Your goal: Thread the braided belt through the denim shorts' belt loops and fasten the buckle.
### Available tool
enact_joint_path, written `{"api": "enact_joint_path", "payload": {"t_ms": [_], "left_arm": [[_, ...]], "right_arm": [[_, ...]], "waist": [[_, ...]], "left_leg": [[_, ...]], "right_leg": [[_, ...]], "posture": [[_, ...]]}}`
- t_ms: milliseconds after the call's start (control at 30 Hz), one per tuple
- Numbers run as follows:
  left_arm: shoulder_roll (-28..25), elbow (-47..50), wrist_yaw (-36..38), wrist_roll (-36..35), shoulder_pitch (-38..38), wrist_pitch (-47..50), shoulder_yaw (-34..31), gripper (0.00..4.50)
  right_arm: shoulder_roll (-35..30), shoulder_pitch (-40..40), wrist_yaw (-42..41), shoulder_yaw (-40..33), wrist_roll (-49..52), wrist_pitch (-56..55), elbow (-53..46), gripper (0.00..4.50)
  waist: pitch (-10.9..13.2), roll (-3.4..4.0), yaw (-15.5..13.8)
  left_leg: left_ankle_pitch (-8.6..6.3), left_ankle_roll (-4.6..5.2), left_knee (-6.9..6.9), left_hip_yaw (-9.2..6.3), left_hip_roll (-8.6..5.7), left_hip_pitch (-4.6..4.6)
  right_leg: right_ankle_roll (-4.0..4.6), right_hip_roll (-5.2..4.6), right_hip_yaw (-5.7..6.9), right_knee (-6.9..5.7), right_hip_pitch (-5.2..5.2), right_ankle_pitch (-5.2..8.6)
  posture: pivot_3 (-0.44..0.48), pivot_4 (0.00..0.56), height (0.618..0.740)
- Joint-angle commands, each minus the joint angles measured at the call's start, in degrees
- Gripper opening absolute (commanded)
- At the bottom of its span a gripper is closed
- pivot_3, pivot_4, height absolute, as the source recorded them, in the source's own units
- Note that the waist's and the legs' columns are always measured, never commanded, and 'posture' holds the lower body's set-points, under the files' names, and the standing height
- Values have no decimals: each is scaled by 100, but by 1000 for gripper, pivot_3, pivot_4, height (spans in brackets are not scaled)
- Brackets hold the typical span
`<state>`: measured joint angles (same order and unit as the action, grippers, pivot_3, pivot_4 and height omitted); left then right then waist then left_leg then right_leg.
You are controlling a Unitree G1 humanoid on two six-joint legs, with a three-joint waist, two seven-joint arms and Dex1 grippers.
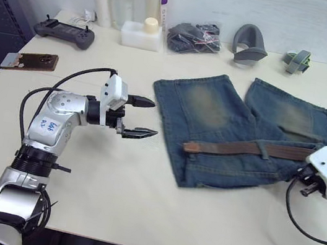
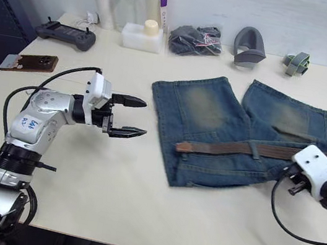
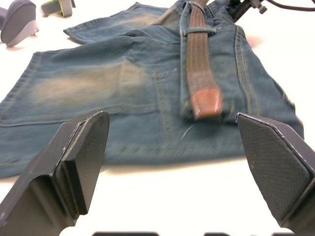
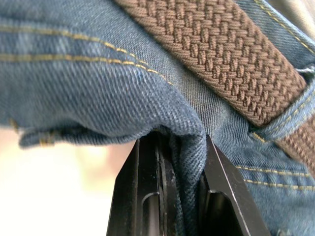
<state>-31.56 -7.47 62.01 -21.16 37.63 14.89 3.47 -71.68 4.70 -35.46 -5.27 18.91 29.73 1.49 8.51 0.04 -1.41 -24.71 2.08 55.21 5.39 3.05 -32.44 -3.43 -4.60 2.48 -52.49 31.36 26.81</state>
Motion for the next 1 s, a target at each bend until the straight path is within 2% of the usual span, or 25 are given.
{"api": "enact_joint_path", "payload": {"t_ms": [33,100,133,233,267,300,367,467,533,633,700,767,833,933,1000], "left_arm": [[106,32,-50,125,6,-180,60,4500],[168,9,-51,167,-15,-213,85,4500],[187,0,-43,179,-24,-220,87,4500],[195,-40,-12,202,-34,-232,92,4500],[194,-58,8,202,-28,-225,92,4500],[191,-83,33,205,-17,-224,94,4500],[190,-130,74,212,3,-234,94,4500],[192,-193,122,231,21,-285,102,4500],[204,-163,125,244,-2,-295,115,4500],[220,-55,107,242,-69,-262,128,4500],[234,26,71,240,-129,-231,133,4500],[257,127,20,233,-195,-196,142,4500],[277,210,-28,240,-253,-185,154,4500],[280,316,-76,254,-340,-176,175,4500],[275,362,-104,270,-368,-187,179,4500]], "right_arm": [[83,190,-103,-127,-387,-286,251,47],[85,65,-406,-380,-168,-177,-40,1063],[53,-31,-535,-529,-81,-119,-250,1279],[-64,-185,-802,-1081,119,256,-822,2511],[-115,-234,-929,-1322,220,532,-1032,3145],[-190,-319,-1070,-1545,305,854,-1245,3472],[-245,-492,-1256,-1879,381,1293,-1615,4466],[313,-8,-1012,-2362,1501,2580,-2326,4466],[1048,532,-520,-2658,2524,3637,-2698,4466],[2222,732,207,-3099,3732,4617,-3068,4466],[3047,748,1140,-3413,4926,5024,-2984,4466],[3367,327,2559,-3227,6765,4565,-2724,4466],[3351,-140,3578,-2806,8067,3963,-2662,4466],[3398,-540,4645,-2220,9215,3034,-2678,4466],[3499,-567,5050,-2012,9396,2592,-2616,4466]], "waist": [[0,2,10],[0,11,9],[0,11,9],[5,21,18],[5,24,25],[5,25,25],[5,26,20],[9,13,28],[9,9,38],[6,1,18],[4,-1,-4],[7,22,-15],[7,22,-13],[6,19,22],[6,19,67]], "left_leg": [[0,-1,0,0,0,1],[1,-2,0,2,0,1],[1,-2,0,2,0,1],[3,-6,-3,-2,4,1],[5,-10,-3,-2,5,2],[7,-13,-4,-2,5,4],[8,-15,-6,-3,5,11],[8,-14,-8,-7,10,14],[9,-17,-7,-9,14,14],[12,-22,-10,-11,15,14],[14,-25,-12,-14,19,12],[14,-26,-8,-13,16,-1],[13,-23,-2,-12,11,-15],[11,-17,10,-11,11,-22],[13,-14,15,-10,10,-20]], "right_leg": [[-1,1,0,-1,0,-1],[-16,1,-3,-4,3,-8],[-23,1,-3,-6,4,-12],[-26,6,-1,-13,7,-13],[-27,6,-2,-17,8,-13],[-27,7,-3,-20,7,-14],[-25,7,-3,-24,6,-13],[-21,10,1,-23,2,-11],[-21,12,1,-22,1,-10],[-20,10,3,-21,0,-10],[-18,10,7,-21,-2,-9],[-18,1,10,-25,5,-9],[-17,-11,13,-33,15,-8],[-15,-9,15,-31,16,-7],[-17,-4,13,-36,14,-8]], "posture": [[0,150,649],[0,150,649],[0,150,649],[0,150,649],[0,150,649],[0,150,649],[0,150,649],[0,150,649],[0,150,649],[0,150,649],[0,150,649],[0,150,649],[0,150,649],[0,150,649],[0,150,649]]}}
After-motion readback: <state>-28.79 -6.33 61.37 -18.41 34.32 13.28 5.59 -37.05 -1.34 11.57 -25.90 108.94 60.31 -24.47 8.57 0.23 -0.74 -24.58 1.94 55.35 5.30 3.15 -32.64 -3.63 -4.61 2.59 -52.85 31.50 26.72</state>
